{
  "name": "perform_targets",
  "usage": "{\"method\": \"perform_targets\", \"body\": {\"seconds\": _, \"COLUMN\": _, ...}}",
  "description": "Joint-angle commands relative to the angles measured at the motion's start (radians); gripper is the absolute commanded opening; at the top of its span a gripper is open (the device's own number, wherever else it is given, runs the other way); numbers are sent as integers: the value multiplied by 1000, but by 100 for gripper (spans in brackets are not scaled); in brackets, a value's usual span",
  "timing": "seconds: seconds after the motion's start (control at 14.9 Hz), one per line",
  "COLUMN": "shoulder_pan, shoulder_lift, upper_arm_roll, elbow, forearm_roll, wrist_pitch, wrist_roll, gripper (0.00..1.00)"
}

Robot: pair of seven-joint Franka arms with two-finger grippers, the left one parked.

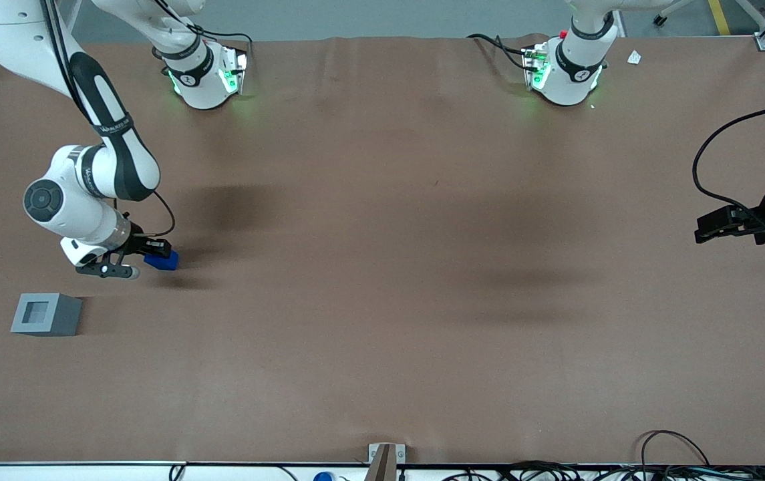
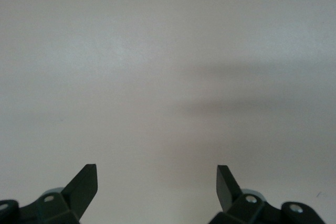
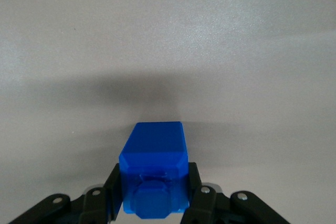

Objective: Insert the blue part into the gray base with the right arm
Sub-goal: 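Lift the blue block and carry it over the gray base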

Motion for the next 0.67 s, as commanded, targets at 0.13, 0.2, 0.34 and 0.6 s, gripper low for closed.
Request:
{"method": "perform_targets", "body": {"seconds": 0.13, "shoulder_pan": -4, "shoulder_lift": -9, "upper_arm_roll": 0, "elbow": 159, "forearm_roll": 3, "wrist_pitch": -203, "wrist_roll": 9, "gripper": 0}}
{"method": "perform_targets", "body": {"seconds": 0.2, "shoulder_pan": -13, "shoulder_lift": -7, "upper_arm_roll": 0, "elbow": 258, "forearm_roll": 3, "wrist_pitch": -345, "wrist_roll": 13, "gripper": 0}}
{"method": "perform_targets", "body": {"seconds": 0.34, "shoulder_pan": -45, "shoulder_lift": 11, "upper_arm_roll": 0, "elbow": 397, "forearm_roll": 1, "wrist_pitch": -478, "wrist_roll": 0, "gripper": 0}}
{"method": "perform_targets", "body": {"seconds": 0.6, "shoulder_pan": -183, "shoulder_lift": 77, "upper_arm_roll": 0, "elbow": 532, "forearm_roll": 6, "wrist_pitch": -520, "wrist_roll": -178, "gripper": 0}}
